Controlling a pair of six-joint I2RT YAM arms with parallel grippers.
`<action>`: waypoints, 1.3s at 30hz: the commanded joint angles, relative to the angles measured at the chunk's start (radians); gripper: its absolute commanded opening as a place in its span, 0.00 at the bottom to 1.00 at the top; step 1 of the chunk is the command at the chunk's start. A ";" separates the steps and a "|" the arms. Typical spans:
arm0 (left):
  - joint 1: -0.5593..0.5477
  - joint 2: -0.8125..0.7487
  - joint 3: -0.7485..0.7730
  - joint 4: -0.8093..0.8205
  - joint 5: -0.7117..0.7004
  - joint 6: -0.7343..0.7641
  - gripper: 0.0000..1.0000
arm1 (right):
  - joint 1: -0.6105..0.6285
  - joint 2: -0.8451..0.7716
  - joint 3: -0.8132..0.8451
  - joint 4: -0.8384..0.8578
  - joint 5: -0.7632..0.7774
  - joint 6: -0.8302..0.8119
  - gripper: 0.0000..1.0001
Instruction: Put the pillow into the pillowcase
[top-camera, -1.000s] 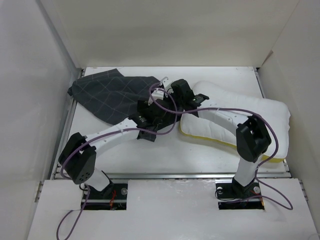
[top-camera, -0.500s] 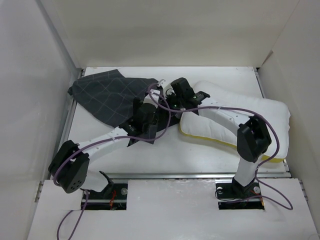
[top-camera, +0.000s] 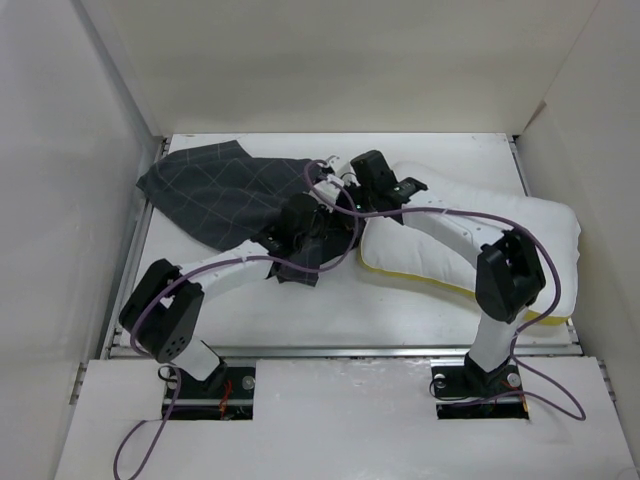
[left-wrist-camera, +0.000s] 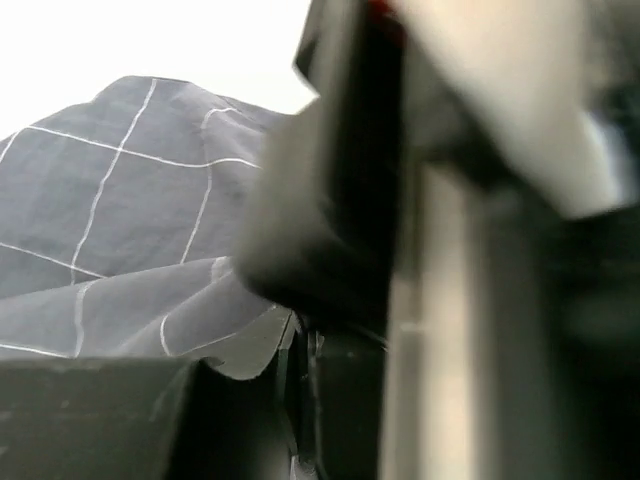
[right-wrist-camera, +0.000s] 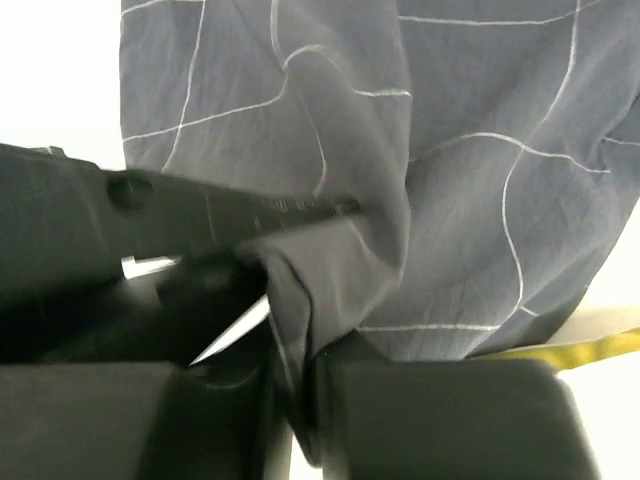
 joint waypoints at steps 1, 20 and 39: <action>0.030 -0.031 0.043 0.001 -0.046 -0.034 0.00 | 0.007 -0.021 0.049 0.017 -0.012 0.013 0.17; 0.125 -0.080 0.305 -0.439 -0.252 -0.263 0.00 | -0.367 -0.147 -0.122 -0.127 0.551 0.259 1.00; 0.164 0.016 0.459 -0.542 -0.168 -0.230 0.00 | -0.366 -0.380 -0.354 -0.015 0.444 0.239 0.00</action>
